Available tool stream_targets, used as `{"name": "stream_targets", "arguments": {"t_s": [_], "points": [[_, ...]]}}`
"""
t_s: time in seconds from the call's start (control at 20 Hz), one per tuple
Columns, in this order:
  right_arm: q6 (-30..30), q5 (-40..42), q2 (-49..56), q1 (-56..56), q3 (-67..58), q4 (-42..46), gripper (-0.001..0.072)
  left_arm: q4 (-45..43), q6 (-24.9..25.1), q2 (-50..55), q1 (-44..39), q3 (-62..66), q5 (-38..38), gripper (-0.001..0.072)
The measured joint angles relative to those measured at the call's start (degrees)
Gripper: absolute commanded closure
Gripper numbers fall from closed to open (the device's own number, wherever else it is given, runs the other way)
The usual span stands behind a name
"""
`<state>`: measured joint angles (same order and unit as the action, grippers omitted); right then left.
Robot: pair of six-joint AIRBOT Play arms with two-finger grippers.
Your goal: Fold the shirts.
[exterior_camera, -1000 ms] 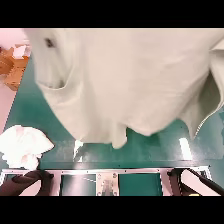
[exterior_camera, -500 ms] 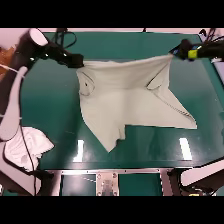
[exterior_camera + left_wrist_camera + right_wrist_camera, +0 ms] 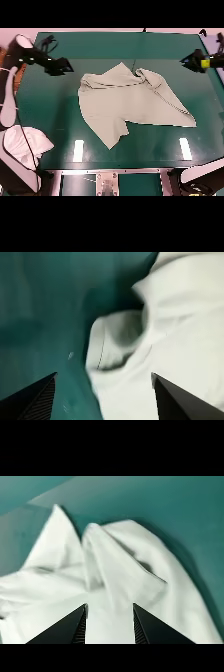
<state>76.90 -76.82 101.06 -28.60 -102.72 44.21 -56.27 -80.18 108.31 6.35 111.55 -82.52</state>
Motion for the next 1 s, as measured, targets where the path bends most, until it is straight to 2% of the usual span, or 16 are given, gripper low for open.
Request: {"name": "stream_targets", "arguments": {"t_s": [0.1, 0.2, 0.4, 0.5, 0.6, 0.7, 0.75, 0.8, 0.95, 1.0], "points": [[-1.5, -2.8, -3.9, -4.5, 5.4, 1.6, 0.0385, 1.7, -1.0, -3.0, 2.6, -5.7, -5.1, 0.0037], [-3.8, -2.8, -8.4, -9.6, 13.2, 3.0, 0.0385, 2.6, -0.9, -8.0, 3.8, -16.3, -4.7, 0.0037], [-7.6, 1.5, -15.1, -18.3, 28.3, 3.8, 0.0385, 6.6, 2.6, -16.7, 2.4, -43.4, 4.9, 0.0037], [-8.7, 2.2, -16.7, -21.0, 33.5, 3.1, 0.0385, 12.8, 6.1, -19.0, -0.1, -54.7, 11.1, 0.0042], [-9.3, 3.6, -17.3, -22.8, 37.3, 3.1, 0.0385, 20.6, 10.4, -20.1, -3.7, -62.3, 18.3, 0.0268], [-9.7, 3.6, -17.8, -23.6, 39.9, 2.4, 0.0385, 27.1, 13.8, -20.5, -8.0, -66.4, 25.1, 0.0291], [-9.8, 3.5, -17.9, -24.0, 40.8, 2.4, 0.0385, 29.9, 15.1, -20.7, -9.8, -67.6, 28.2, 0.037], [-9.8, 3.2, -18.1, -24.2, 41.4, 2.0, 0.0384, 31.3, 15.9, -20.7, -11.0, -68.4, 30.6, 0.066], [-9.8, 1.8, -19.3, -25.2, 42.4, 1.7, 0.038, 33.0, 17.7, -20.7, -11.6, -69.4, 33.1, 0.0679], [-9.7, 1.1, -20.0, -25.7, 42.7, 1.9, 0.0304, 33.1, 18.0, -20.6, -10.9, -69.4, 32.2, 0.0679]]}}
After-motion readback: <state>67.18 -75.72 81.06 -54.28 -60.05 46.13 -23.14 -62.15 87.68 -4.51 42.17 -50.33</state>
